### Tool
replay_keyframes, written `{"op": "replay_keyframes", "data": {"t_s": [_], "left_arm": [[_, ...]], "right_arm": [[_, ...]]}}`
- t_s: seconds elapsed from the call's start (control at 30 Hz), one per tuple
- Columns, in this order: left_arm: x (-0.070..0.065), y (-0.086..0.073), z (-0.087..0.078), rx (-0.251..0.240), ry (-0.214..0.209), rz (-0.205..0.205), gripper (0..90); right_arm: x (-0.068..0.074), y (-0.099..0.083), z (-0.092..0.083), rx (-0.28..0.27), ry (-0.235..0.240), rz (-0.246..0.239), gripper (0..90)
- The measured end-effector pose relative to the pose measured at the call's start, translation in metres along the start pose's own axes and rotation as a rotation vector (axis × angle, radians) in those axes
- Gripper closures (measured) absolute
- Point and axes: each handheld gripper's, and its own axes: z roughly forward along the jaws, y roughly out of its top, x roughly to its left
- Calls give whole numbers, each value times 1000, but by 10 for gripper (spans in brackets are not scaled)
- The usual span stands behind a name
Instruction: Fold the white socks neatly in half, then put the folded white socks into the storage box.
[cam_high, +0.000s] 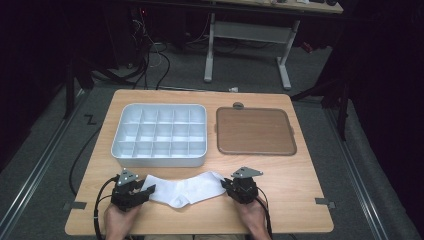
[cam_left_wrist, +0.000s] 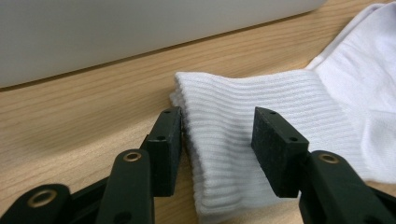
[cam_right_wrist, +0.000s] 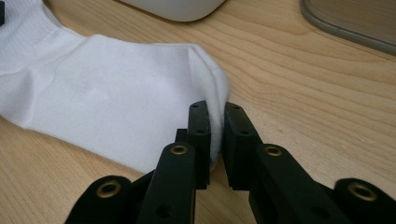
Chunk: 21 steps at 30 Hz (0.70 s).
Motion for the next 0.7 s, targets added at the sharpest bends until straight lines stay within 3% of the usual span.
{"op": "replay_keyframes", "data": {"t_s": [0.43, 0.7], "left_arm": [[-19, -6, 15, 30, -32, 19, 534], [-30, -8, 23, 49, -31, 45, 524]], "right_arm": [[-16, -9, -14, 2, -50, 15, 828], [-28, -12, -17, -10, -66, 29, 827]]}}
